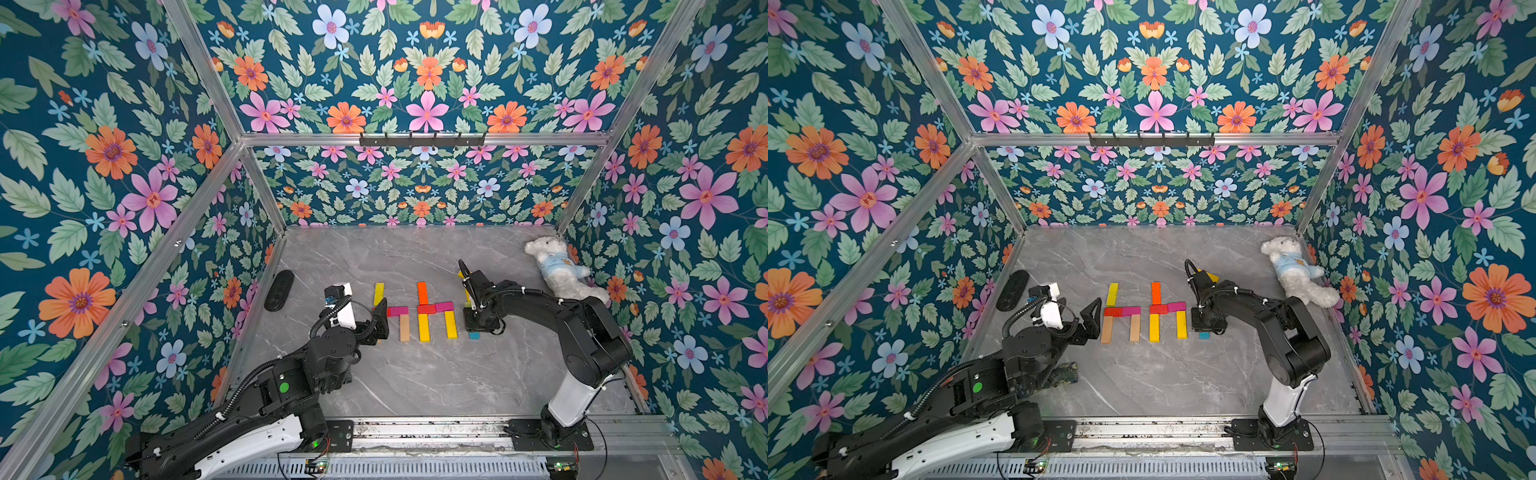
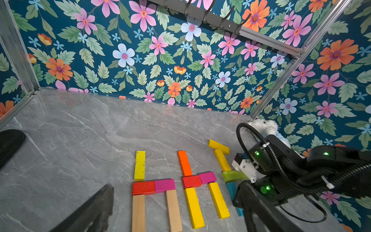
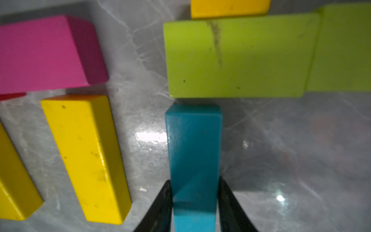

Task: Assemble the letter h with building blocks
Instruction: Assemble the building block at the center of the board.

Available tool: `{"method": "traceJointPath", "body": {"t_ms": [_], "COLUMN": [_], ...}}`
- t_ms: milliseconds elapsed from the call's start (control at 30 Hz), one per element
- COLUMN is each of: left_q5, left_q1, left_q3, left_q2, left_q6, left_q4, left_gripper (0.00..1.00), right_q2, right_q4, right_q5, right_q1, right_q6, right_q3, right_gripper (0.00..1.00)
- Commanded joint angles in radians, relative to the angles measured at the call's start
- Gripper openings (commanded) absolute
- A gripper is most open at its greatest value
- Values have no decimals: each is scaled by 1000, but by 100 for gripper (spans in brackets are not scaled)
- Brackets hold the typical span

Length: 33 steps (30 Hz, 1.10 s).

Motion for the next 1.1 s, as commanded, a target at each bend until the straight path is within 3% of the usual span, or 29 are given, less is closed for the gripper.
{"method": "traceJointPath", "body": {"t_ms": [0,200,367,500,633,933,1067], "left_q5": [-14,-11,-11,-8,-1,1,-3], "left_q1": [0,-1,-1,-1,0,0,-1], "left_q3": [-3,-3,-3,-6,4,17,25], "left_q2": [0,1,-1,8,30,82,102], "left_q6": [8,6,6,6,4,-11,-16], "left_q4": [12,13,14,26,24,22,21], "left_gripper": [99,99,99,100,99,99,99], "right_q2": [1,-49,-160,-148,-31,276,355], "right_q4": [7,4,-23,-50,-77,-205,-222], "right_q5": [26,38,45,-1,11,129,152], "right_q1": [-2,-3,-8,-91,-148,-161,-160], "right_q6": [-1,-8,-20,-28,-100,-202,-238], "right_q3": [-11,-5,36,130,274,642,732], "right_gripper": [47,61,63,61,61,66,69]}}
